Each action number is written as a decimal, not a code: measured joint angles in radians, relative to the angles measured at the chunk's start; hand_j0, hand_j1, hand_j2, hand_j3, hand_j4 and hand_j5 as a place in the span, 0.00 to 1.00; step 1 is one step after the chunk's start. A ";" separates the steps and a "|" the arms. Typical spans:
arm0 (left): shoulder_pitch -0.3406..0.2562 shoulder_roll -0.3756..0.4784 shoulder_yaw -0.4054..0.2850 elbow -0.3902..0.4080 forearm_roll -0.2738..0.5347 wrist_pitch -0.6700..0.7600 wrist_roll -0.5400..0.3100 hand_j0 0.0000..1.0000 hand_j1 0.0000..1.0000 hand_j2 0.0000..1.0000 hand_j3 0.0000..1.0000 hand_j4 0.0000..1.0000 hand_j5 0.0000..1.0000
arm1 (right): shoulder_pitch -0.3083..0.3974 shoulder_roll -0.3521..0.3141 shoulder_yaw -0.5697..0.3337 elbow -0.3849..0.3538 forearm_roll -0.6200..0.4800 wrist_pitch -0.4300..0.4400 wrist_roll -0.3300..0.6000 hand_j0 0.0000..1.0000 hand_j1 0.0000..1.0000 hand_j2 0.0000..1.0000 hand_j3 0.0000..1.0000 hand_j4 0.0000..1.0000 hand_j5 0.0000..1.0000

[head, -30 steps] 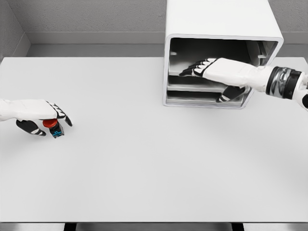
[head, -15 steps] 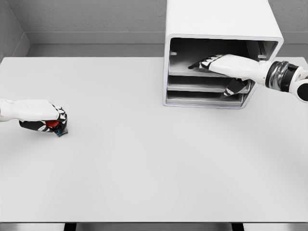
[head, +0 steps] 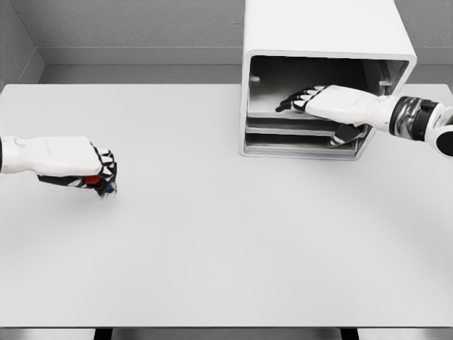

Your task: Slide open multi-storey tabletop storage cabinets and put open load switch and slide close multi-storey tabletop storage cabinets

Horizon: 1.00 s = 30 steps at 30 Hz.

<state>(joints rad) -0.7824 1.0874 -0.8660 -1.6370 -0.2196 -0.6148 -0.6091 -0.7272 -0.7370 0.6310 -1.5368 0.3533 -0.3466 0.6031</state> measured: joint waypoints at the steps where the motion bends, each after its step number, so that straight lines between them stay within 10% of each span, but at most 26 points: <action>1: -0.008 -0.002 0.000 -0.007 0.008 0.001 -0.001 0.35 0.35 0.35 0.35 0.35 0.35 | 0.003 0.000 0.001 -0.008 -0.009 -0.011 0.001 1.00 1.00 1.00 1.00 1.00 1.00; 30: -0.109 -0.055 0.057 -0.048 0.113 0.001 -0.003 0.35 0.35 0.35 0.35 0.35 0.35 | 0.107 -0.094 -0.052 -0.116 -0.068 -0.231 0.039 1.00 1.00 1.00 1.00 1.00 1.00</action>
<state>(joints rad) -0.8913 1.0321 -0.8094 -1.6846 -0.1062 -0.6139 -0.6119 -0.6198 -0.8312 0.5786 -1.6531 0.2849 -0.5774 0.6423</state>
